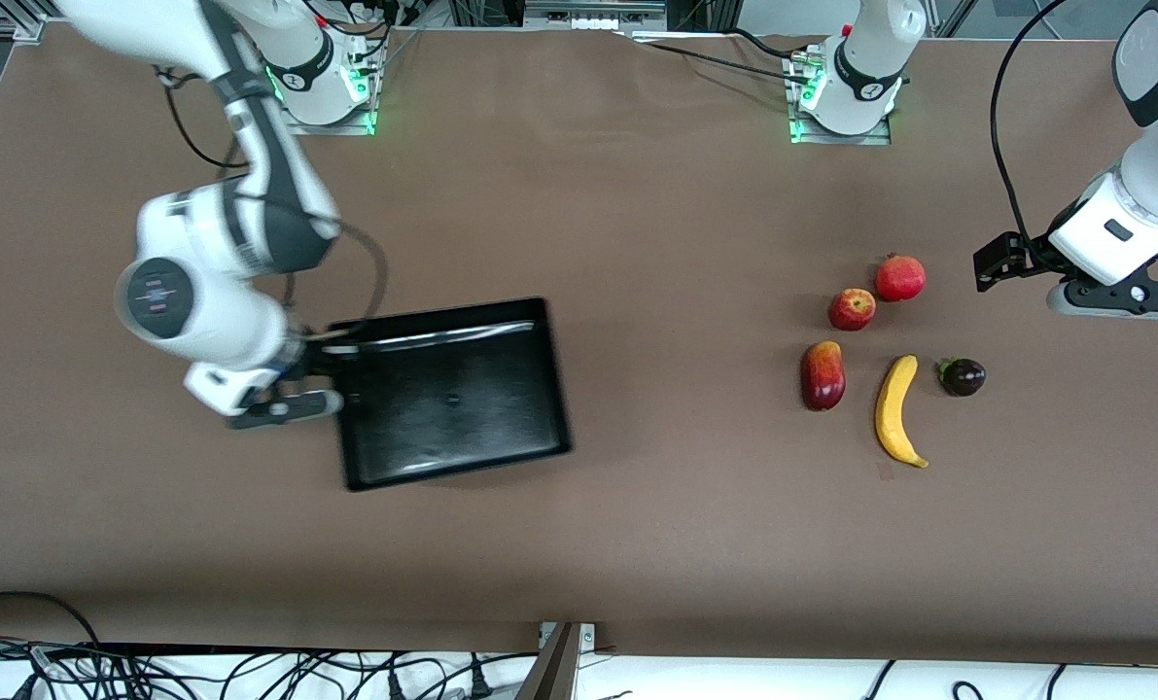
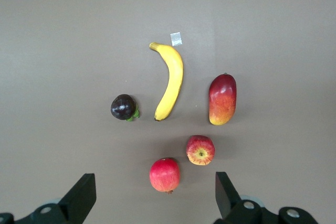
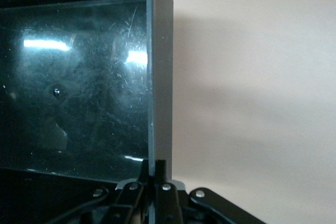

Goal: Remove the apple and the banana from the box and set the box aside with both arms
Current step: 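Drag the empty tray away from the fruits with the right gripper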

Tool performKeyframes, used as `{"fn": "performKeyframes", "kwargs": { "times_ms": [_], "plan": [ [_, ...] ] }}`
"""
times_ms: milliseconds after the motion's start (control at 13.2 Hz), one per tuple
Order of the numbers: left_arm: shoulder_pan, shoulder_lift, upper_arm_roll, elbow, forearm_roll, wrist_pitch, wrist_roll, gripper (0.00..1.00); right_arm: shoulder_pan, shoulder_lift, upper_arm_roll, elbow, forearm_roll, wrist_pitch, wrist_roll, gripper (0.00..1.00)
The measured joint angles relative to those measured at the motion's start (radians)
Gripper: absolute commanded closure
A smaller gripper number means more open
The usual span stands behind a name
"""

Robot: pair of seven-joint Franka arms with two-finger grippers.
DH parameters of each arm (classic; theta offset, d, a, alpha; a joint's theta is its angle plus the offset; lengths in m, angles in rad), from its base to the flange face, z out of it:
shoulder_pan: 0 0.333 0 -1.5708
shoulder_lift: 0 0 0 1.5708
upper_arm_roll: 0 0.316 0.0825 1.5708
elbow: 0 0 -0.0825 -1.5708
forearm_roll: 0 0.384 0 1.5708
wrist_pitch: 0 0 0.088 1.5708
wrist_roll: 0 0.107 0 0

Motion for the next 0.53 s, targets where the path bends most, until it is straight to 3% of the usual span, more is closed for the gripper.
{"fn": "performKeyframes", "kwargs": {
  "times_ms": [228,532],
  "plan": [
    [-0.002,-0.008,0.000,0.008,0.000,-0.024,0.000,0.00,-0.074,-0.033,-0.066,-0.193,0.005,0.163,-0.143,1.00],
    [-0.007,-0.014,-0.003,0.008,0.000,-0.036,-0.004,0.00,-0.122,-0.055,-0.119,-0.298,0.039,0.224,-0.185,1.00]
  ]
}}
